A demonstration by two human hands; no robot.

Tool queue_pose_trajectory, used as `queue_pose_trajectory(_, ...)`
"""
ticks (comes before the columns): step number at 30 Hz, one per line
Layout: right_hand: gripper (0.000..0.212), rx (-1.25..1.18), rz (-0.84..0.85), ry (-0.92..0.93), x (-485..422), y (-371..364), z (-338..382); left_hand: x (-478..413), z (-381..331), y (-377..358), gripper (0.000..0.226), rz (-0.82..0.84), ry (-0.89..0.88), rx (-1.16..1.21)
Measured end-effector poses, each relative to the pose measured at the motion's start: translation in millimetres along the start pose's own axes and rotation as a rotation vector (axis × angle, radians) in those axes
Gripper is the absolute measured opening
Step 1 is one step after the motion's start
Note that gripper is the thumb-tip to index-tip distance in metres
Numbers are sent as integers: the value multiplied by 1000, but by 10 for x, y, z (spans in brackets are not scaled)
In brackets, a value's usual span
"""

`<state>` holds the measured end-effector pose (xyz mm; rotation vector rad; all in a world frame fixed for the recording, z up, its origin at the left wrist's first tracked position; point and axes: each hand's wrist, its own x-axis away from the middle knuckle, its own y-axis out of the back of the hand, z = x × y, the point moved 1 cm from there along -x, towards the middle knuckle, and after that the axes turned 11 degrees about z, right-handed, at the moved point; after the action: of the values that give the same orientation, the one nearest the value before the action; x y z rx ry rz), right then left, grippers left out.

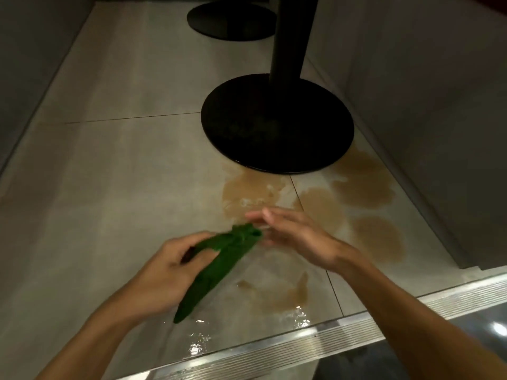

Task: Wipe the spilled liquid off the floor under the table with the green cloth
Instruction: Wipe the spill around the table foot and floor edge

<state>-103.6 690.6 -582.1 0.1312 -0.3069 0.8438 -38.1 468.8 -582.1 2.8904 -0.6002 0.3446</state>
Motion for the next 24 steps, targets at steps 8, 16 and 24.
queue_pose_trajectory(8, 39, -178, -244, 232, 55, -388, 262, -255, -433, -124, 28, -72, -85, 383)
queue_pose_trajectory(16, 10, 34, -612, -62, 603, -88, 399, -465, 229, 326, 35, -94, 19, -359)
queue_pose_trajectory(24, 21, 681, -973, -493, 865, -28, -358, -355, 741, 451, 60, -197, 103, -861)
